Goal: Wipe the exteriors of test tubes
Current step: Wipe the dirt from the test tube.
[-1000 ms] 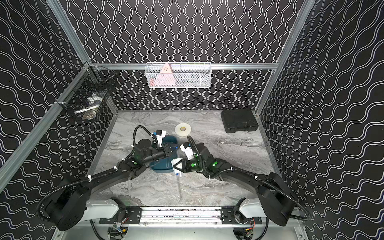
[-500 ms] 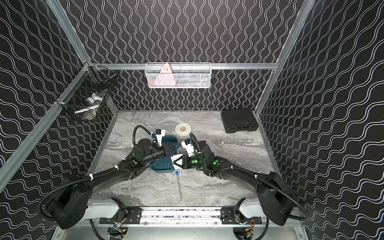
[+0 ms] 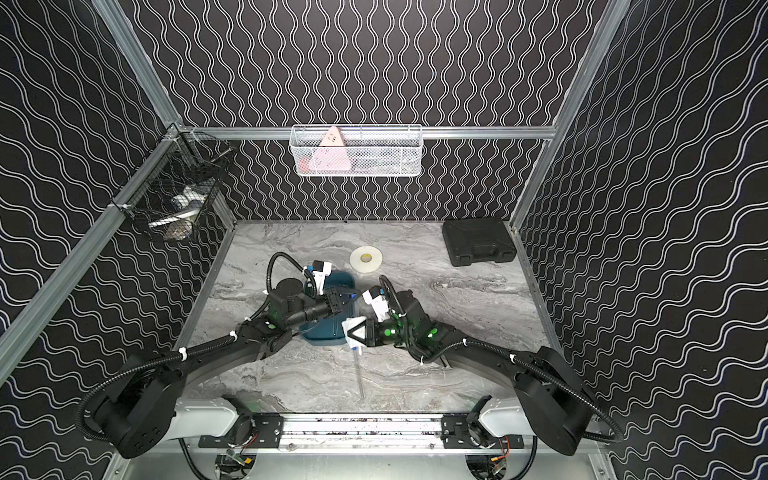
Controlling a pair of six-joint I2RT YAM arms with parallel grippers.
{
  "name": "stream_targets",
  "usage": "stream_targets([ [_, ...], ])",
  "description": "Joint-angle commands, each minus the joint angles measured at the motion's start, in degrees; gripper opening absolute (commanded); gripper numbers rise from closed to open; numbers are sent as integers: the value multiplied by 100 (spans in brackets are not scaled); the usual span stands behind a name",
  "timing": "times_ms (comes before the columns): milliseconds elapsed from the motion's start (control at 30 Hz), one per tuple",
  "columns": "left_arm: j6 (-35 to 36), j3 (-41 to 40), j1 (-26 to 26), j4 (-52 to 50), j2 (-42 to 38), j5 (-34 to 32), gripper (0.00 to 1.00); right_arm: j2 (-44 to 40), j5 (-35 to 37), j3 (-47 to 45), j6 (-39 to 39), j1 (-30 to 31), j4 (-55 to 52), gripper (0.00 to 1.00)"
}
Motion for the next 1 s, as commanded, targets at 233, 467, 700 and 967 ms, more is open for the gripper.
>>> stream_targets([
  [233,-30,-21,89,279,-52,12,15,225,21,460,2,-237,53,17],
  [467,-28,-61,95,240,-130,13,15,779,-467,1502,-462,-768,-331,17],
  [700,32,98,170,194,-57,45,16,639,-423,959,-196,-528,-127,16],
  [967,78,283,513,181,107,247,16,-54,447,-506,600,475,235,16],
])
